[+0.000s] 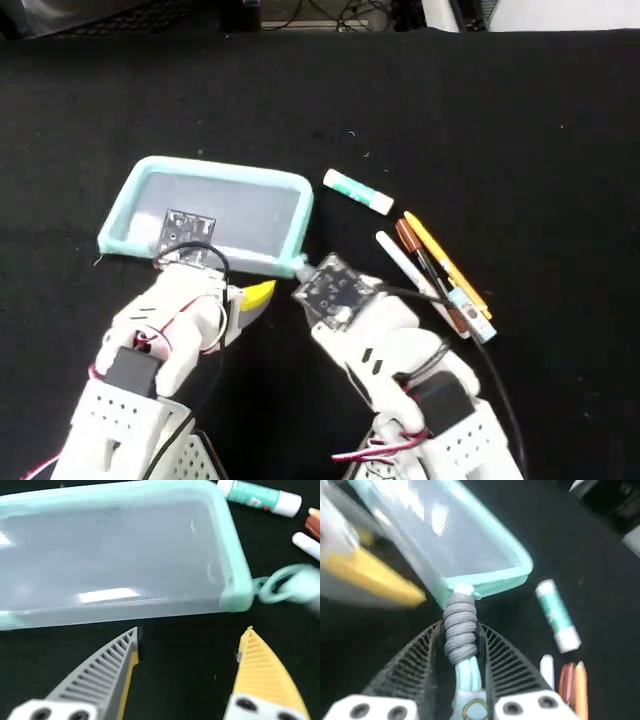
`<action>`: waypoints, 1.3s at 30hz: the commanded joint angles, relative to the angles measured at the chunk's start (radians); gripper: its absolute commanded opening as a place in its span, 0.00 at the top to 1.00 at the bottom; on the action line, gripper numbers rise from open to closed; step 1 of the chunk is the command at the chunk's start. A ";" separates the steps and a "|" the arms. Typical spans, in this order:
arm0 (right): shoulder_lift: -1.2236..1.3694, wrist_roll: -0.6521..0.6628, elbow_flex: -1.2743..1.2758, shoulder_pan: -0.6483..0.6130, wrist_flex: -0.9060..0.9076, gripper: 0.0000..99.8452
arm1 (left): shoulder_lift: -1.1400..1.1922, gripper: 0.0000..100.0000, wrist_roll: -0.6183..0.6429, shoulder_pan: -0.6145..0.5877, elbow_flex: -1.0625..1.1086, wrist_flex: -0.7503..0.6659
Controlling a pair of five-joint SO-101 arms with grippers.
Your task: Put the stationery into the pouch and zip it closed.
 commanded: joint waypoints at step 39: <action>1.346 0.173 -0.750 0.058 0.133 0.80 | 0.002 0.68 0.002 -0.384 0.085 -0.129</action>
